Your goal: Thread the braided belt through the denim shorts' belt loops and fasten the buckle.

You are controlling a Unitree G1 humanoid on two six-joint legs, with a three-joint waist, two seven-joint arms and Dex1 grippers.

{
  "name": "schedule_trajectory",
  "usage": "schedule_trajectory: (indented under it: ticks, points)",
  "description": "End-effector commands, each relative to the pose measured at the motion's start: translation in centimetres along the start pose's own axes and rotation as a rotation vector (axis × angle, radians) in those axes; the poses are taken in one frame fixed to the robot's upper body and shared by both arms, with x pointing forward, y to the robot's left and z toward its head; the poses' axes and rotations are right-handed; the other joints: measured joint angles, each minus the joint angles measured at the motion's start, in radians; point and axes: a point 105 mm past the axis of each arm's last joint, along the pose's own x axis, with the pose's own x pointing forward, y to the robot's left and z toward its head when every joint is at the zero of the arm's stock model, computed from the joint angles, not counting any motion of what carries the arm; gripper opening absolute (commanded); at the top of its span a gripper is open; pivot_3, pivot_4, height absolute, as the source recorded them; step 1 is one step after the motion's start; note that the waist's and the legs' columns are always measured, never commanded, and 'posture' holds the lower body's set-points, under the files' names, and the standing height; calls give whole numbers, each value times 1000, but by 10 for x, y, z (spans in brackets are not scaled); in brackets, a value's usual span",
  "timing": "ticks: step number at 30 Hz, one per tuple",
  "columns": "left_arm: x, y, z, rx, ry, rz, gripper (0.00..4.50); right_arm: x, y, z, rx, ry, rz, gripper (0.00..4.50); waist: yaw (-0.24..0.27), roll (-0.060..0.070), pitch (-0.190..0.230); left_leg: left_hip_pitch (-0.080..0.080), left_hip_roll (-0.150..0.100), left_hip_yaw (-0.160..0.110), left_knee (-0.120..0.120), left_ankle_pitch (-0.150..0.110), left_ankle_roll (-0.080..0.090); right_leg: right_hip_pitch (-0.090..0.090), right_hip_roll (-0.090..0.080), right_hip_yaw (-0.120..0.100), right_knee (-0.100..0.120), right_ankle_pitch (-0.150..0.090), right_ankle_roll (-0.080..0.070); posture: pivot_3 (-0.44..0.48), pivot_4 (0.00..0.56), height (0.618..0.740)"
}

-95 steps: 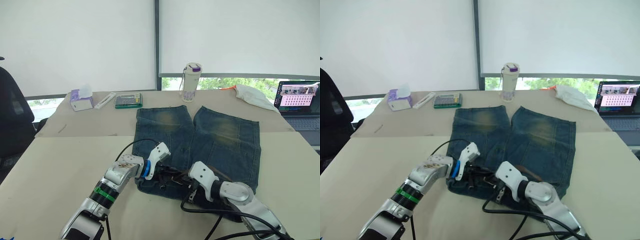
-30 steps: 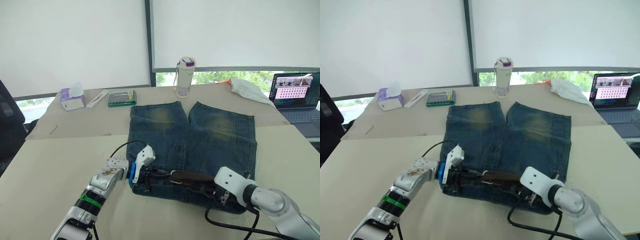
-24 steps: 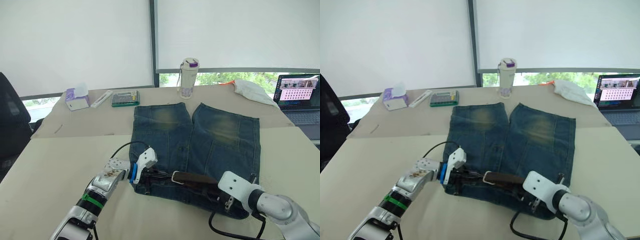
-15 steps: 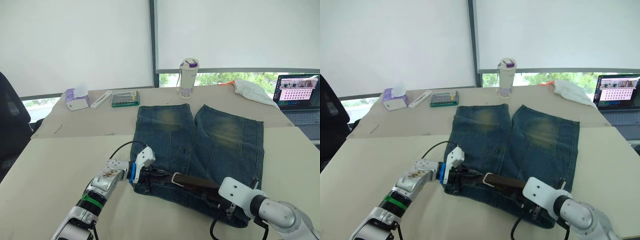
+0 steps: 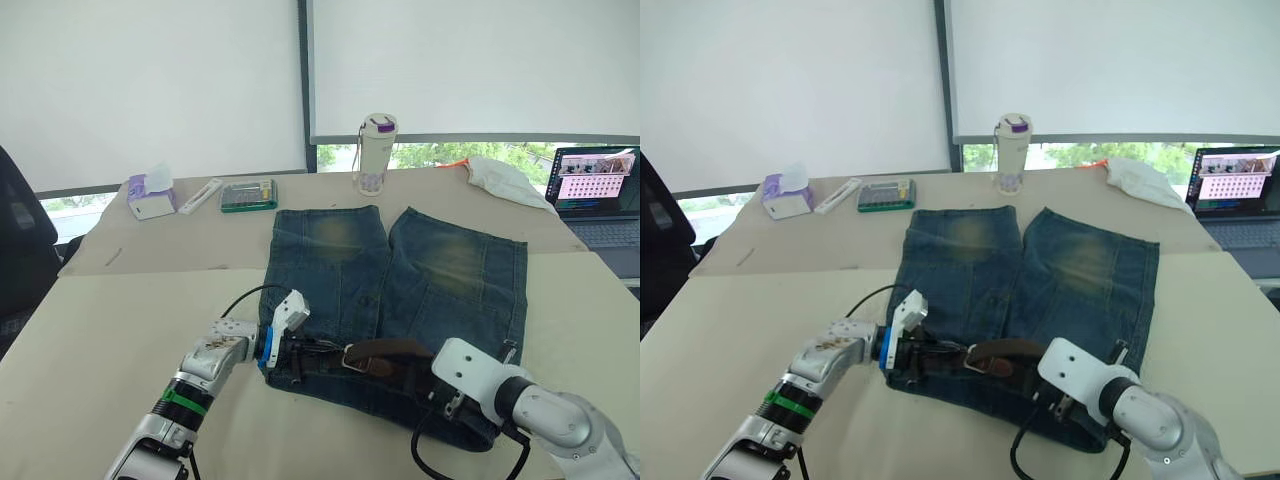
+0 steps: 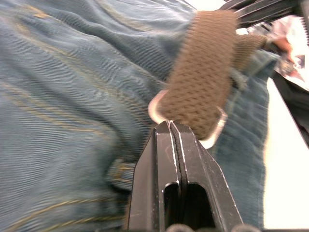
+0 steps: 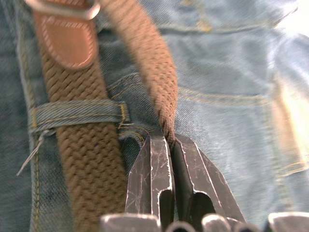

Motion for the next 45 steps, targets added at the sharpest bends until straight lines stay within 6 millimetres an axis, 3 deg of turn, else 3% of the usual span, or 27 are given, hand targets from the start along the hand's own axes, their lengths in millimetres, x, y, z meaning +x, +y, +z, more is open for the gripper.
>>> schedule_trajectory:
  ticks: [1,5,7,12,15,16,18,22,26,28,31,34,45]
  points:
    - [3,-3,-9,30,57,-30,0,1,3,5,3,-26,-5,21,0,0,0,0,0,0,0,0,0,0,0,0,0,0,0,0,150,740]
    - [10,-1,-14,58,79,-28,0,-3,9,10,61,-52,43,21,1,0,0,0,0,0,0,0,0,0,0,0,0,0,0,0,150,740]
    - [13,1,-13,63,76,-20,0,-11,19,19,145,-104,114,768,6,0,0,0,0,0,0,0,0,1,0,0,0,0,0,0,150,740]
    - [14,3,-13,76,79,-9,0,-27,16,33,259,-229,197,2387,6,1,0,0,-1,0,1,0,1,2,-1,0,0,0,0,0,150,740]
    - [14,3,-13,82,79,-6,0,-33,12,52,289,-342,254,2387,5,0,0,2,-1,0,2,-1,2,3,-1,0,0,0,0,0,150,740]
    - [14,4,-13,85,80,-6,0,-32,13,58,306,-367,276,2169,5,0,0,2,-1,0,2,-1,2,4,-1,0,0,0,0,0,150,740]
    - [15,4,-12,91,82,-6,0,-32,15,65,326,-392,321,1507,6,0,0,2,-1,0,2,-1,2,3,-1,0,0,0,0,0,150,740]
    - [14,4,-11,104,86,-6,0,-12,3,77,314,-411,305,114,4,0,0,1,-1,0,2,-1,2,2,-2,0,0,0,0,0,150,740]
    - [13,5,-12,112,93,-1,0,22,0,78,321,-386,295,51,5,1,-1,0,-2,0,2,-1,2,2,-2,0,0,0,-1,0,150,740]
    - [12,5,-10,112,87,3,0,37,23,62,297,-293,395,51,6,3,-2,0,-2,0,2,-1,2,1,-2,0,1,1,-1,0,150,740]
    - [11,5,-7,110,75,2,0,42,43,45,277,-227,482,51,5,4,-3,0,-2,-1,2,-1,2,0,-2,-1,1,0,-1,0,150,740]
    - [8,2,-2,105,54,-13,0,47,50,32,264,-199,482,51,0,3,-3,1,-2,0,2,-1,2,1,-2,0,0,0,-1,0,150,740]
    - [3,-8,1,96,71,-96,0,55,45,35,288,-235,431,51,-9,4,-6,1,-1,0,2,-1,2,1,-1,0,1,0,-1,0,150,740]
